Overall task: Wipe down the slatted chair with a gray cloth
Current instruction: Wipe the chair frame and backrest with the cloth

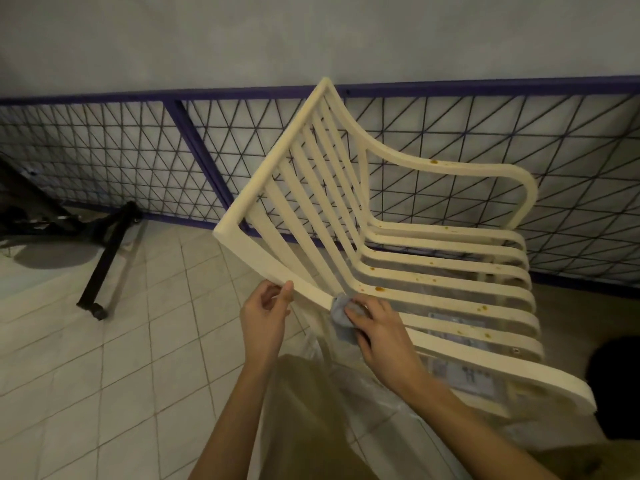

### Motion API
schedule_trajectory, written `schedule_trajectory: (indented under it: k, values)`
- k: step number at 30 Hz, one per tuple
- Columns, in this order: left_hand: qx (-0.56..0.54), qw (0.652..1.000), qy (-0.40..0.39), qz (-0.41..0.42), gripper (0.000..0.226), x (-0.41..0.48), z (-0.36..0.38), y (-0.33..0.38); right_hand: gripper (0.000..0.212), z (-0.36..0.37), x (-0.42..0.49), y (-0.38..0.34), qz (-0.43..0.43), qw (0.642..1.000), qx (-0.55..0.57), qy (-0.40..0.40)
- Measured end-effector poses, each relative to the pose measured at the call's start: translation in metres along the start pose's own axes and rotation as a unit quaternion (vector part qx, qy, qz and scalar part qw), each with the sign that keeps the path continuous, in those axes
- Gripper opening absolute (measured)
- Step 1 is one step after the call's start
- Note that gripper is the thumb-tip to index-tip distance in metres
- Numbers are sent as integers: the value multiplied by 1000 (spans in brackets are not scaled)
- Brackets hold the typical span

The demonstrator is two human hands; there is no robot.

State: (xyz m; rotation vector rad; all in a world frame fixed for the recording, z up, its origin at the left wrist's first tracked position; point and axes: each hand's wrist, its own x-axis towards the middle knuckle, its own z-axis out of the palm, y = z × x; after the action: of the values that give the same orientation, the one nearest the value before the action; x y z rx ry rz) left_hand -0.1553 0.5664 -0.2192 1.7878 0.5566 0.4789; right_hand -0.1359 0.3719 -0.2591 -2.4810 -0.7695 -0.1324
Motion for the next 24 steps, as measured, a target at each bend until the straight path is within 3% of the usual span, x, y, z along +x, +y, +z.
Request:
schedule_trajectory:
  k: [7, 10, 13, 18, 24]
  values:
    - [-33, 998, 21, 40, 29, 12, 0, 8, 70, 33, 52, -54, -23, 993, 114, 1]
    - [-56, 998, 14, 13, 30, 14, -7, 13, 92, 40, 83, -79, -73, 995, 65, 27]
    - [-54, 998, 23, 1, 27, 22, -15, 25, 81, 32, 93, -93, -84, 985, 150, 22]
    - [-30, 999, 18, 23, 26, 18, -9, 17, 83, 43, 86, -72, -63, 989, 130, 32]
    - [-13, 1000, 5, -9, 31, 7, -8, 4, 54, 41, 85, -63, -29, 980, 193, 40]
